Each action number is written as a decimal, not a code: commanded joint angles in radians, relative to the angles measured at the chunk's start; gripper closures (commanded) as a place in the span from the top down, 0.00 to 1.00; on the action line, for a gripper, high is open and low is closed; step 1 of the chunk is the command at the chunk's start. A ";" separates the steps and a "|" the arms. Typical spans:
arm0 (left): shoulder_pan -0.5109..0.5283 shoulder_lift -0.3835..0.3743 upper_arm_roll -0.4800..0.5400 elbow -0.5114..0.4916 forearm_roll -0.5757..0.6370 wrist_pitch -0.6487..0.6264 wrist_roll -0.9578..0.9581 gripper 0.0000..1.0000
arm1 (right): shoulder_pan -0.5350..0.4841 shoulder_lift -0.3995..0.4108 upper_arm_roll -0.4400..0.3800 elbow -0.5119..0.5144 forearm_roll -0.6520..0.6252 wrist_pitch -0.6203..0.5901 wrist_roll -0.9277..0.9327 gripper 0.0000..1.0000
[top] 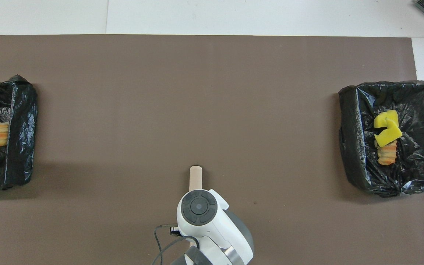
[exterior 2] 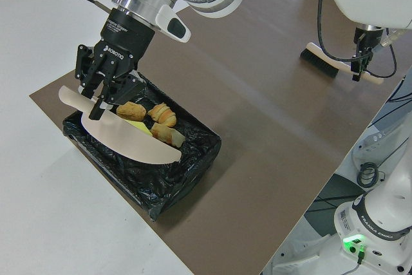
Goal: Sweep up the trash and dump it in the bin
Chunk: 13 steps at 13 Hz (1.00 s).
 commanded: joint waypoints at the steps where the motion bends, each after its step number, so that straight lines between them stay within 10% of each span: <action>1: -0.029 -0.073 0.012 -0.053 0.168 -0.012 -0.041 0.00 | 0.005 -0.010 0.002 0.010 -0.029 0.004 -0.001 1.00; 6: -0.034 -0.113 0.001 -0.042 0.198 -0.008 -0.044 0.00 | -0.042 -0.029 -0.014 0.050 -0.173 0.004 0.005 1.00; 13: -0.152 -0.116 -0.007 -0.042 -0.302 -0.071 -0.043 0.00 | -0.408 -0.094 -0.012 0.197 -0.398 -0.060 -0.155 1.00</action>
